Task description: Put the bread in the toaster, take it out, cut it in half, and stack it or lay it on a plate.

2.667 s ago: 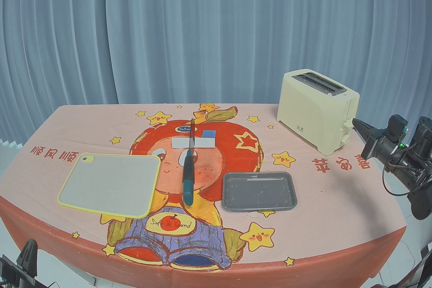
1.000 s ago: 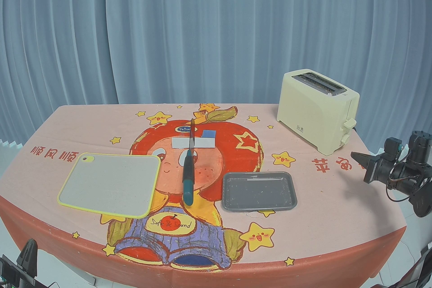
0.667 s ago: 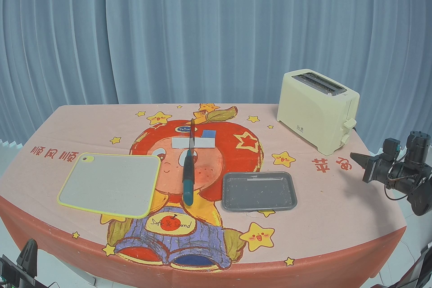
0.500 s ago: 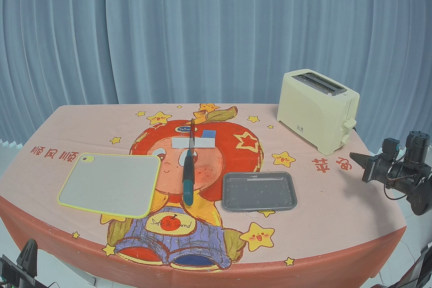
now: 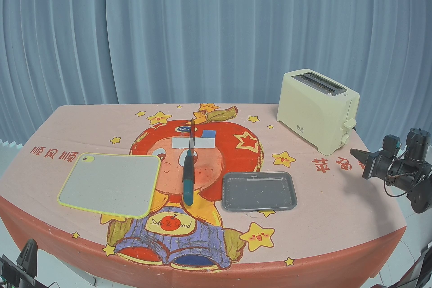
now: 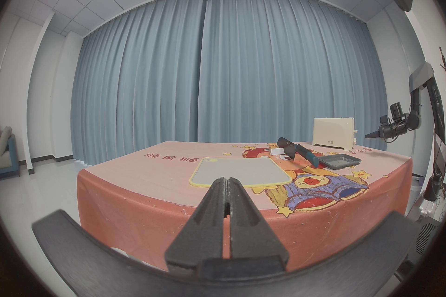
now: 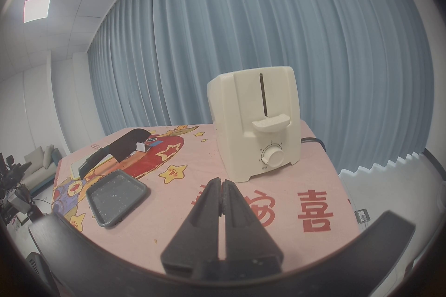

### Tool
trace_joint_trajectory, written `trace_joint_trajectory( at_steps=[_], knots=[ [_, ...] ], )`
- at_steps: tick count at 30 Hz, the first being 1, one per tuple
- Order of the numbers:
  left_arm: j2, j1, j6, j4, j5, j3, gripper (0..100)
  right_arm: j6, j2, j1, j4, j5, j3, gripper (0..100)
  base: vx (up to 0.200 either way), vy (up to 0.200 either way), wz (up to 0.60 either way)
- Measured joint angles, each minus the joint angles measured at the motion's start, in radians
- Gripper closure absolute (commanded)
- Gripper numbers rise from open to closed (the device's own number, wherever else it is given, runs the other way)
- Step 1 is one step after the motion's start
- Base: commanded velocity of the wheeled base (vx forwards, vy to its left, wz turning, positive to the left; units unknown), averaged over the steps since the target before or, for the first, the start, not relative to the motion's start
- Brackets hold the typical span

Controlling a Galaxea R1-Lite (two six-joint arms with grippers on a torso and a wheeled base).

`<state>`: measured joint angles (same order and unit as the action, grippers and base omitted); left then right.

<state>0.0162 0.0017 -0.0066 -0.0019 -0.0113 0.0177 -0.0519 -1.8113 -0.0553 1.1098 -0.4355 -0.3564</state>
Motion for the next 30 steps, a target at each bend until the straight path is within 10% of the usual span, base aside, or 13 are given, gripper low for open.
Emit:
trace_joint_trajectory(
  at_steps=[30],
  knots=[
    [0.000,-0.001,0.000,0.000,0.000,0.000,100,-0.008,0.000,0.013,0.000,0.083,-0.030,100,0.000,0.000,0.00]
  ],
)
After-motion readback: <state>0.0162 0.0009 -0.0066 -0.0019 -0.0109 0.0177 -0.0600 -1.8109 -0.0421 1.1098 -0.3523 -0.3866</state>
